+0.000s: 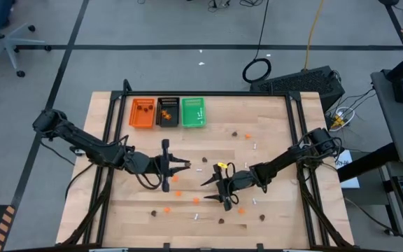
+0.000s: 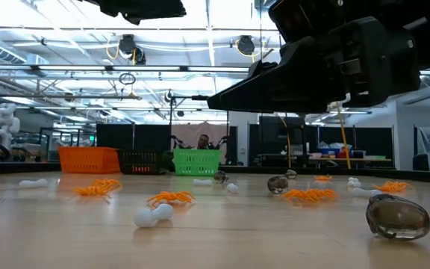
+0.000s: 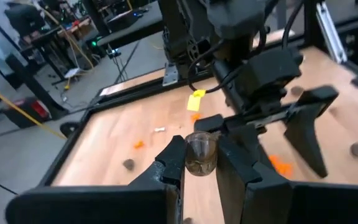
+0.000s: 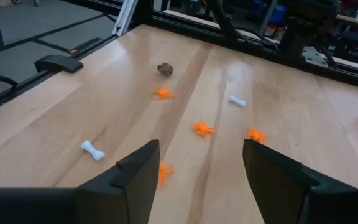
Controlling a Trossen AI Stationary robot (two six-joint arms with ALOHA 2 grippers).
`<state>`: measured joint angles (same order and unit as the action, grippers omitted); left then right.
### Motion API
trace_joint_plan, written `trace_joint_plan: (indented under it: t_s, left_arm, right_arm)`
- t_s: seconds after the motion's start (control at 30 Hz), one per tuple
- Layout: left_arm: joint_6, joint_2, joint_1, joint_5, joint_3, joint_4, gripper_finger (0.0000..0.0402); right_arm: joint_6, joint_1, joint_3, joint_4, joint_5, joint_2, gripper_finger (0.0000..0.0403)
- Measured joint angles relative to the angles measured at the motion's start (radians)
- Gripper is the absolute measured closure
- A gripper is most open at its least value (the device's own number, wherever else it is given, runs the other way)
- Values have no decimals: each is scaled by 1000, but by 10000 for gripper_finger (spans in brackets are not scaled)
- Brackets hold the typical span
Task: Sort Halloween decoration
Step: Put the black skull toy into the orange bin
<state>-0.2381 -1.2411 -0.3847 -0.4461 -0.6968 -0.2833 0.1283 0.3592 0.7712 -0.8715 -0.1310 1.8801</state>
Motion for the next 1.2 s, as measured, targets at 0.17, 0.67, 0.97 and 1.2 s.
trace_joint_plan:
  t_s: [0.17, 0.67, 0.97, 1.2]
  left_arm:
    - [-30, 0, 21, -2, 0, 37, 350]
    - [239, 112, 256, -114, 1, 468, 349]
    - [416, 254, 503, -117, 1, 786, 349]
    - [514, 242, 743, -36, 1, 929, 349]
  right_arm:
    - [0, 0, 0, 0, 0, 0, 188]
    - [-19, 0, 0, 1, 0, 0, 188]
    - [-30, -2, 0, 1, 0, 0, 188]
    - [-25, -25, 1, 0, -2, 0, 188]
